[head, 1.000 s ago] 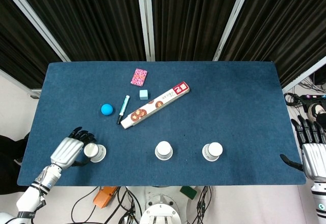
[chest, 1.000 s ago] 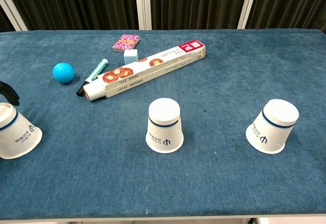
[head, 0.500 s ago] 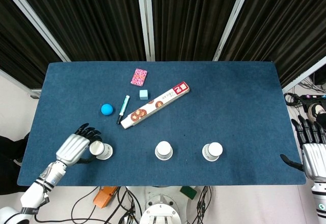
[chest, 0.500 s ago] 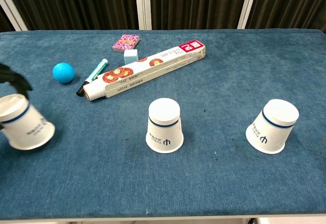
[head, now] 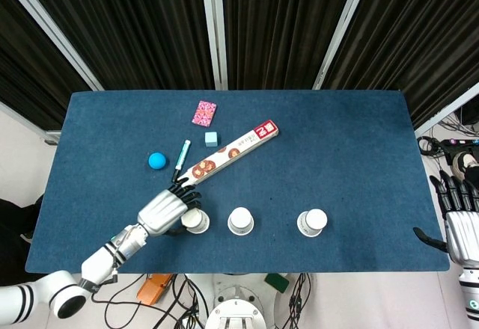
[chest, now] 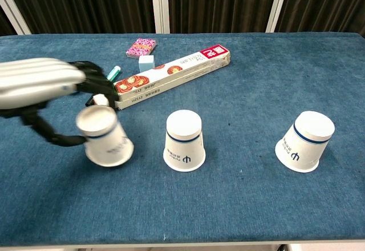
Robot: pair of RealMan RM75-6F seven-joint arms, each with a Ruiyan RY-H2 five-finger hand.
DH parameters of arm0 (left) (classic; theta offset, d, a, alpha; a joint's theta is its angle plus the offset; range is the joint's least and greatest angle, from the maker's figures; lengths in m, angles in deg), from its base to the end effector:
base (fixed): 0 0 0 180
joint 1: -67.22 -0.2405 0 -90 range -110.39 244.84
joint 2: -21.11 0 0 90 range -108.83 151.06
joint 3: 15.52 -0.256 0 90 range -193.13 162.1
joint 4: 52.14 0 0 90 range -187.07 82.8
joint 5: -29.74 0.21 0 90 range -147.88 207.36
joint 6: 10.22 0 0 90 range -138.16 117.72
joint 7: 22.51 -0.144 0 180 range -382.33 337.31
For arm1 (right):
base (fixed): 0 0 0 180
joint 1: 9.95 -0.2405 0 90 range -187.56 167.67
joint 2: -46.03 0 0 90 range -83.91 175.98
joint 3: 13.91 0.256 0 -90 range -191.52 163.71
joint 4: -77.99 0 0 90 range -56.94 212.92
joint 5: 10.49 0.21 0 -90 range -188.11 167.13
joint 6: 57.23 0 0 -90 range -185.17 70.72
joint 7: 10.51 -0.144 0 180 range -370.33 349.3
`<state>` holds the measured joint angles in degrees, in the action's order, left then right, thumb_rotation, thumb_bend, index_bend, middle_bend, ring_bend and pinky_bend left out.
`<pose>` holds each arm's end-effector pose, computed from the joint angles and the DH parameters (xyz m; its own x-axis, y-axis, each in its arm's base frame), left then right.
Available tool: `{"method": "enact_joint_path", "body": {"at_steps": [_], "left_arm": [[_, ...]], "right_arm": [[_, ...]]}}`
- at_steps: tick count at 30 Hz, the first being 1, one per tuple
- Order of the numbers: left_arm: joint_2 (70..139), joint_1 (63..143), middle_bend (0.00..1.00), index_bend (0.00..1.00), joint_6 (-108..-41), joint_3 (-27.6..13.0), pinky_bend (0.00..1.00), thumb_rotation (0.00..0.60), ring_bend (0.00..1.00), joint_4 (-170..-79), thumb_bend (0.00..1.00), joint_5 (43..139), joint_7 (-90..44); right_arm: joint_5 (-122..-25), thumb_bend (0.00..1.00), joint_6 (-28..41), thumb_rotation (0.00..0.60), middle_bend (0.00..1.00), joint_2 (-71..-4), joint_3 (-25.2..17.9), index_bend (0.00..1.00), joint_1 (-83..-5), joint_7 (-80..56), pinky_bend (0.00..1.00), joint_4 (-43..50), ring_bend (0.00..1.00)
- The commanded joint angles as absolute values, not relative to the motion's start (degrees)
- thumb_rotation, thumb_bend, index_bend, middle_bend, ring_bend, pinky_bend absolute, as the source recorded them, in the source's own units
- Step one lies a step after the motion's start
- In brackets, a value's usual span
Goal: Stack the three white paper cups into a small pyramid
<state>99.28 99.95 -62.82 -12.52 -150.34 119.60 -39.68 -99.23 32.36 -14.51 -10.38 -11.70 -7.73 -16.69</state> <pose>-0.1557 0.2542 0.0024 0.5834 0.2654 0.7676 0.6956 -0.6512 -0.3035 -0.3047 -0.1660 0.1842 0.4600 0.0674 0.8854 -0.8871 -0.0076 0.4615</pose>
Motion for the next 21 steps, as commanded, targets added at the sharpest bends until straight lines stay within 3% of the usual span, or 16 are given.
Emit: {"method": "enact_joint_path", "body": {"at_steps": [1,21], "left_arm": [[101.13,101.95,0.19,0.4,-61.11,-11.32,0.0,0.6,0.14,-150.56,0.33,117.77,-42.35],[105.47,106.77,0.19,0.4,-59.29,-10.55,0.0,0.6,0.14,-149.98,0.31,111.05,-47.22]], "right_arm": [[-99.24,0.19,32.43,0.6,0.03,-14.5,-10.37,0.0,-11.65,-7.82,0.04,-16.65,0.0],[-98.62,0.19,31.75,0.6,0.03,-14.98,-10.45,0.0,-11.53,-8.98,0.04,-15.47,0.0]]}}
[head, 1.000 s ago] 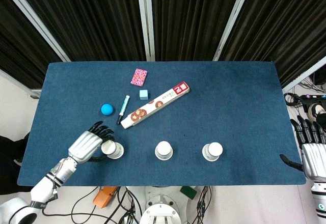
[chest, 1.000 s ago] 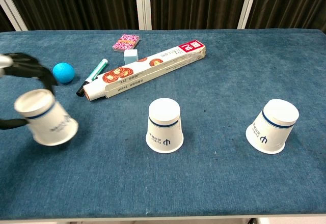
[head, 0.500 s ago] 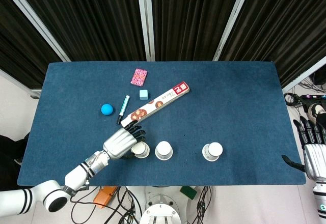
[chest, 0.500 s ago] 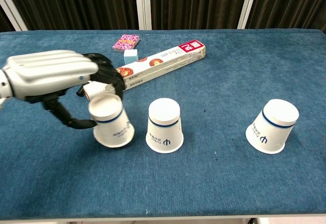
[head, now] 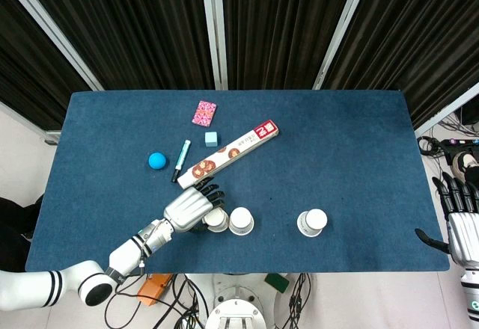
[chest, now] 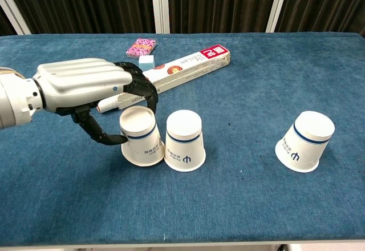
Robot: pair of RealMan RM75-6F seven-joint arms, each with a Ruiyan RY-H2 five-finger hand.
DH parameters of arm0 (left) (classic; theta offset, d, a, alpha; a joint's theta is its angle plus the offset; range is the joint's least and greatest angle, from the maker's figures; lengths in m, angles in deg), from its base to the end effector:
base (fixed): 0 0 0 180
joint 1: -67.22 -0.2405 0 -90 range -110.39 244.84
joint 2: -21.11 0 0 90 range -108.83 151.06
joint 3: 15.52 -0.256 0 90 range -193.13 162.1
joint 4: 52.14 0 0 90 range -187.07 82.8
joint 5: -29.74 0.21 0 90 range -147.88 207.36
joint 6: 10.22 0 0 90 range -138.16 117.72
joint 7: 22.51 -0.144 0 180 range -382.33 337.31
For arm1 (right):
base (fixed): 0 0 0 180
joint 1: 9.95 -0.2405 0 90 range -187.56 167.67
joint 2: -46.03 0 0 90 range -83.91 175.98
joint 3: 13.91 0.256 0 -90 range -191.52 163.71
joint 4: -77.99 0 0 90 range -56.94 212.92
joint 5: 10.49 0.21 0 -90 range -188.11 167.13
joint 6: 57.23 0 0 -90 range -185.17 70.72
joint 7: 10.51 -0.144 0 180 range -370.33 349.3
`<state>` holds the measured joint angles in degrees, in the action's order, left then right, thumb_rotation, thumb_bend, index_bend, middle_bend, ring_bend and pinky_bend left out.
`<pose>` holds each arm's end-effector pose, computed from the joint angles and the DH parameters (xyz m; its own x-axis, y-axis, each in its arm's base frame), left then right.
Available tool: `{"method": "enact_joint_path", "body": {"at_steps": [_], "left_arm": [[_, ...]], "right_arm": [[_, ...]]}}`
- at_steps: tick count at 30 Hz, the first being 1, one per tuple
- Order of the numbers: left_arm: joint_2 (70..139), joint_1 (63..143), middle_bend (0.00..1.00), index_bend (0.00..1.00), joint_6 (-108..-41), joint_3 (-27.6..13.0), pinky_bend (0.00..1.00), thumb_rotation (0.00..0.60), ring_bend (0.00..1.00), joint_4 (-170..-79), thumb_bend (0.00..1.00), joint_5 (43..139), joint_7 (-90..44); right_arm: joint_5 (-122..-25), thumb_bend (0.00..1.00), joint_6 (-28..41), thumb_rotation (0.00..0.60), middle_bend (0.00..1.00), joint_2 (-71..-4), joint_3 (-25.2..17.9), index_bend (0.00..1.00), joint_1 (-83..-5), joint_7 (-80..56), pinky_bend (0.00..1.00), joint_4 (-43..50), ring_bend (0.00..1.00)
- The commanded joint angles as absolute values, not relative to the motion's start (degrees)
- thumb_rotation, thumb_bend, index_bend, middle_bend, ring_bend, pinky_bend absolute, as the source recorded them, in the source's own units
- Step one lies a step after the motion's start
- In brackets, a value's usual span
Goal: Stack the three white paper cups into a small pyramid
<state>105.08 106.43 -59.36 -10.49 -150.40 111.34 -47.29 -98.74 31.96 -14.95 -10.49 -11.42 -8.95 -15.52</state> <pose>-0.1149 0.2666 -0.0266 0.6059 0.2576 0.7527 0.6577 -0.6946 -0.2917 -0.3107 -0.1643 0.1831 0.4529 0.0563 0.8898 -0.8913 0.0052 0.4534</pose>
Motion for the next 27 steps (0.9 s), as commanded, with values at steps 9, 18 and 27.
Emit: {"method": "enact_joint_path", "body": {"at_steps": [9,18,27], "left_arm": [[106.28,107.99,0.19,0.36,-59.43,-10.92,0.0,0.6,0.14,-149.38,0.23,109.41,-48.04],[106.09,108.39,0.19,0.28,-60.68,-11.47,0.0,0.6,0.14,-149.77,0.14,108.69,-48.36],[102.09,103.83,0.19,0.25,-69.19,-14.22,0.0,0.6,0.14,-151.81,0.14,112.44,-47.14]], "right_arm": [[-98.45,0.19,31.54,0.6,0.03,-15.17,-10.21,0.0,-11.75,-9.15,0.04,-15.05,0.0],[-98.89,0.19,30.32,0.6,0.03,-15.17,-10.44,0.0,-12.46,-8.37,0.04,-15.28,0.0],[-105.11,0.19,17.57,0.6,0.03,-13.89,-14.51,0.0,-19.33,-8.47,0.04,-19.28,0.0]]}}
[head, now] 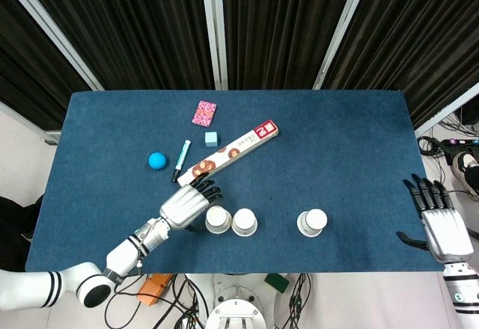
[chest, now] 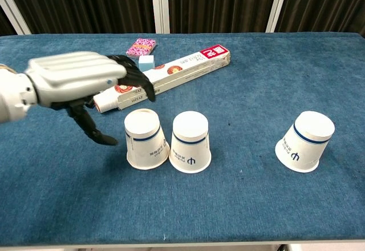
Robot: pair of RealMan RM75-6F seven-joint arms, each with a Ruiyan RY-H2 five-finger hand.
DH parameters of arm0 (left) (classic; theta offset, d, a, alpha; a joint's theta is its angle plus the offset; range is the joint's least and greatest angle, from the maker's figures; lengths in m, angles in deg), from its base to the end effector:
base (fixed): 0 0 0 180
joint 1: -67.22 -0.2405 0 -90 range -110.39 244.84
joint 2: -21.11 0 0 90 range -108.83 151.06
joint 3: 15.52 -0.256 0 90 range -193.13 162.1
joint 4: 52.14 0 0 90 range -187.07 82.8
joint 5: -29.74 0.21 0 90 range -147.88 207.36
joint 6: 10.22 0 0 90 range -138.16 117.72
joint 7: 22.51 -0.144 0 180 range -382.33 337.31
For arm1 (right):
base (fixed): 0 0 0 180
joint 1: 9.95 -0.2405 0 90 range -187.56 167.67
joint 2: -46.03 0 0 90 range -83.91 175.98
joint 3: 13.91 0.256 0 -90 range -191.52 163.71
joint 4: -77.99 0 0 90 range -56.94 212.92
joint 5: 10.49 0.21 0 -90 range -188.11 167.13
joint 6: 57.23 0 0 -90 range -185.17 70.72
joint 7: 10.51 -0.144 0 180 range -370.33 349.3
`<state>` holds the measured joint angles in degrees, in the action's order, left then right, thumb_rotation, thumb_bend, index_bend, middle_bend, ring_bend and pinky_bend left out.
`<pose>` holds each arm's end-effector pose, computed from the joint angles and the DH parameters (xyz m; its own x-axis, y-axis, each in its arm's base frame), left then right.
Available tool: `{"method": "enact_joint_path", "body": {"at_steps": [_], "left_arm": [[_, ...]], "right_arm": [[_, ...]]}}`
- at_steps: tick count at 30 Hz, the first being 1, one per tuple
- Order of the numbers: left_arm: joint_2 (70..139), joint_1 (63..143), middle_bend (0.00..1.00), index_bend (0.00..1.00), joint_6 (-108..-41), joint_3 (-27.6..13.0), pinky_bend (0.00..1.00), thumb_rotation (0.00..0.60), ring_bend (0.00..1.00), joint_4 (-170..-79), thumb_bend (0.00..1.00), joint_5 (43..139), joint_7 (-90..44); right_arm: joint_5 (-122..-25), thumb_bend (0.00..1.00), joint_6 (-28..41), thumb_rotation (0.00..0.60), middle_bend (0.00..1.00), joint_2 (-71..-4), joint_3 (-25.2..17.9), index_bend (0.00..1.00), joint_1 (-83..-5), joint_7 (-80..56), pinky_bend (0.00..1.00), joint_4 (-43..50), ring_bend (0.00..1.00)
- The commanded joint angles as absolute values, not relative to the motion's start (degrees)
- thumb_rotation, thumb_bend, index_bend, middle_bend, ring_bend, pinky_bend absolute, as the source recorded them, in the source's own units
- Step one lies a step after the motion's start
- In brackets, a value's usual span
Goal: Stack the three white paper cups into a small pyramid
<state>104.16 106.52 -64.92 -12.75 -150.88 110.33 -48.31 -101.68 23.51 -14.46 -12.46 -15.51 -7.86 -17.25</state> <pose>-0.1216 0.2674 -0.0163 0.5970 0.2171 0.7723 0.6695 -0.6652 -0.3306 -0.2983 -0.1777 0.1560 0.4632 -0.0903 0.8816 -0.8842 -0.1155 0.4527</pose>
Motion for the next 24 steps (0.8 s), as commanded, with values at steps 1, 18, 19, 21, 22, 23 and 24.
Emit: {"method": "enact_joint_path", "body": {"at_steps": [1,18,19,21,22,23,24], "left_arm": [[101.55,102.96,0.19,0.25,-70.63,-14.65,0.0,0.6,0.14,-151.83,0.14,113.12,-46.74],[94.52,92.38,0.19,0.25,-84.7,-18.14,0.0,0.6,0.13,-149.85,0.14,117.88,-37.83],[94.4,92.08,0.19,0.25,-84.92,-18.15,0.0,0.6,0.13,-149.74,0.14,117.99,-37.46],[94.29,91.68,0.19,0.25,-85.17,-18.16,0.0,0.6,0.13,-149.58,0.14,118.17,-36.99],[94.22,91.47,0.19,0.25,-85.28,-18.15,0.0,0.6,0.13,-149.49,0.14,118.3,-36.76],[94.17,91.34,0.19,0.25,-85.3,-18.15,0.0,0.6,0.13,-149.45,0.14,118.37,-36.66],[94.11,91.23,0.19,0.25,-85.3,-18.13,0.0,0.6,0.13,-149.42,0.14,118.43,-36.57]], "right_arm": [[-105.93,0.19,15.94,0.6,0.03,-14.0,-14.83,0.0,-20.42,-8.53,0.04,-19.54,0.0],[-102.94,0.37,-5.37,0.6,0.02,-21.37,-12.53,0.2,-36.08,-4.16,0.04,-20.11,0.0],[-102.35,0.39,-6.01,0.6,0.03,-21.51,-12.46,0.21,-36.55,-3.67,0.04,-20.27,0.0],[-101.58,0.42,-6.61,0.6,0.03,-21.55,-12.4,0.22,-37.08,-2.99,0.04,-20.53,0.0],[-101.15,0.42,-6.8,0.6,0.03,-21.54,-12.39,0.23,-37.32,-2.56,0.04,-20.64,0.0],[-100.86,0.43,-6.88,0.6,0.04,-21.53,-12.42,0.23,-37.45,-2.31,0.04,-20.75,0.0],[-100.57,0.43,-6.96,0.6,0.04,-21.51,-12.45,0.24,-37.58,-2.12,0.04,-20.83,0.0]]}}
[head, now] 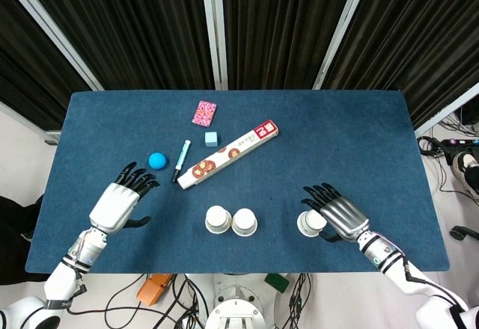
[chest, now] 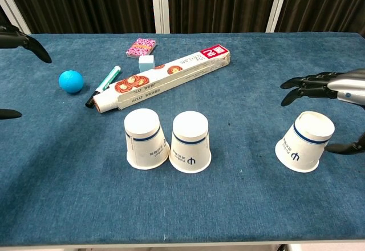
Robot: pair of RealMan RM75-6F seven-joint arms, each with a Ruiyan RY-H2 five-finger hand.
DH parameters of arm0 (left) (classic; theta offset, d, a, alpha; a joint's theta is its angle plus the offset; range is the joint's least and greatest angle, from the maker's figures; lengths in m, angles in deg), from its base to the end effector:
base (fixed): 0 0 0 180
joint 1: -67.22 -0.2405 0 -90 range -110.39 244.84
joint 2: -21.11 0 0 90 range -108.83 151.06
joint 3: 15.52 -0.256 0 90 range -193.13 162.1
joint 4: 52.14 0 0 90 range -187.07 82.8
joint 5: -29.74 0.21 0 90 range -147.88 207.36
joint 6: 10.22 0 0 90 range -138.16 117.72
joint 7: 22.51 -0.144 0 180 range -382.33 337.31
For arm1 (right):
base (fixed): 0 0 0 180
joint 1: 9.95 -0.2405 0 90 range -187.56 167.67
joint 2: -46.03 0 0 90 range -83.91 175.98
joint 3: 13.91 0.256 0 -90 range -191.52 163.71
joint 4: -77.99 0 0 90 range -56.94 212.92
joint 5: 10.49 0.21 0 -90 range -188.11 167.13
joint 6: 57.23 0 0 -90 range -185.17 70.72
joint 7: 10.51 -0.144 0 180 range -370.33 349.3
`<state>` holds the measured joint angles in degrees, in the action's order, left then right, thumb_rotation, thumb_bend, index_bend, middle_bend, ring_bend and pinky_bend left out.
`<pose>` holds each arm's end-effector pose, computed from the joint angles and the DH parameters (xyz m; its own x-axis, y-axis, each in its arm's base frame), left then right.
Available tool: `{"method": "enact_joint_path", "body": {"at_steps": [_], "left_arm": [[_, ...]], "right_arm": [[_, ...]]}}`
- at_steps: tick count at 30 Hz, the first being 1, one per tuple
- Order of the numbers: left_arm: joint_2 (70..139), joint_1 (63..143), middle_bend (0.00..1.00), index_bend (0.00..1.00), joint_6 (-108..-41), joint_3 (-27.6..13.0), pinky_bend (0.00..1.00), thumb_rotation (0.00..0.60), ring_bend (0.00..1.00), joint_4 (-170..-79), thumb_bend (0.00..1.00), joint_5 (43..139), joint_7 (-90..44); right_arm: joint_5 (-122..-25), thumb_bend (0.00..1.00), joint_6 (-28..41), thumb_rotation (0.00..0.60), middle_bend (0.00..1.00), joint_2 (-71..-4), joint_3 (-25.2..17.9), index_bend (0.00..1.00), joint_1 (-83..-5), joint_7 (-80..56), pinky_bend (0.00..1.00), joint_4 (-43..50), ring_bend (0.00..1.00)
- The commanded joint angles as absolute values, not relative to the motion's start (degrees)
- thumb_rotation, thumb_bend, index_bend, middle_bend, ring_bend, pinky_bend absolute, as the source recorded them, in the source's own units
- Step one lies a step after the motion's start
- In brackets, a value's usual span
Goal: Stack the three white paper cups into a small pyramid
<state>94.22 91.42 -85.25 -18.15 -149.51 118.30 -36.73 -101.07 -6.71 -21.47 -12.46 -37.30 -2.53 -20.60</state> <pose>-0.2132 0.2358 0.0658 0.4762 0.1152 0.8718 0.8198 -0.4168 -0.3928 -0.2180 -0.2463 0.0482 0.5732 -0.3884 0.7215 -0.7836 -0.5172 0.3442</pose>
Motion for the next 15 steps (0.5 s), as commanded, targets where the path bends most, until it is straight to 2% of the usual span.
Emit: {"method": "enact_joint_path", "body": {"at_steps": [1,3,10,15], "left_arm": [[94.07,91.09,0.19,0.25,-85.28,-18.1,0.0,0.6,0.13,-149.38,0.14,118.51,-36.42],[94.01,90.93,0.19,0.25,-85.2,-18.04,0.0,0.6,0.13,-149.34,0.14,118.6,-36.23],[93.83,90.39,0.19,0.25,-85.12,-17.44,0.0,0.6,0.13,-149.22,0.14,118.7,-35.94],[93.1,89.66,0.19,0.25,-85.46,-17.14,0.0,0.6,0.13,-149.41,0.14,118.43,-35.82]], "right_arm": [[-100.2,0.43,-7.07,0.6,0.04,-21.51,-12.51,0.24,-37.75,-2.02,0.04,-20.9,0.0],[-99.73,0.44,-7.33,0.6,0.05,-21.52,-12.64,0.26,-38.03,-2.02,0.04,-20.92,0.0],[-98.85,0.5,-7.03,0.6,0.1,-21.92,-12.98,0.42,-38.8,-2.36,0.04,-20.46,0.0],[-100.19,0.5,-4.22,0.6,0.1,-19.28,-12.91,0.43,-38.59,-3.54,0.04,-23.48,0.0]]}}
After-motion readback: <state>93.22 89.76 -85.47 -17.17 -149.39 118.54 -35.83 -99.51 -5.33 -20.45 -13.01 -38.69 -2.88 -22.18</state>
